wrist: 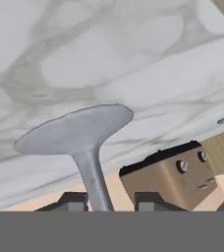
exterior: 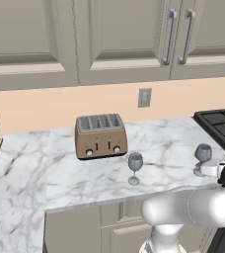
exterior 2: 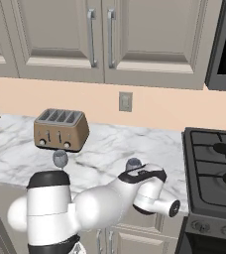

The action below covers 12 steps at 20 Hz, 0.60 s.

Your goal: Retrieve the wine glasses from the counter and place one next to each plate.

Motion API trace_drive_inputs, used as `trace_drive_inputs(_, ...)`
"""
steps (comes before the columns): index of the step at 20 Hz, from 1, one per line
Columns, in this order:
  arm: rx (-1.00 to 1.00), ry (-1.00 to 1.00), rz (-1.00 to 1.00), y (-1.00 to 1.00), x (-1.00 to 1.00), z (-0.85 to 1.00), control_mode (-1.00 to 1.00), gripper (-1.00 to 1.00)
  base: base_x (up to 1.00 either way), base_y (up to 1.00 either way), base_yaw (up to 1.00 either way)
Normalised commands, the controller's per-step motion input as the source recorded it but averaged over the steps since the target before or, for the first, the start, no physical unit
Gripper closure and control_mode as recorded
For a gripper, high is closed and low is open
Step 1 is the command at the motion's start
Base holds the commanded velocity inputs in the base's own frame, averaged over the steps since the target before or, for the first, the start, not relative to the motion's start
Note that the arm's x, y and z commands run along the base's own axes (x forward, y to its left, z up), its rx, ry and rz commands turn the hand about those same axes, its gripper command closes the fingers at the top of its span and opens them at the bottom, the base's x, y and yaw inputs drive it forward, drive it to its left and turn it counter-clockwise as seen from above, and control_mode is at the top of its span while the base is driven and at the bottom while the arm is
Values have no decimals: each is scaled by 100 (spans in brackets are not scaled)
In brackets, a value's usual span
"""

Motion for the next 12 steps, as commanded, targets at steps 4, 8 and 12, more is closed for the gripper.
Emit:
trace_drive_inputs(4, 0, -7, 0, 0, -6, 12, -100, 100, 0, 0, 0)
trace_drive_inputs(8, 0, -20, 0, 1, -41, 53, -100, 100, 0, 0, 0)
trace_drive_inputs(12, 0, -14, 0, 5, -49, 87, -100, 100, 0, 0, 0)
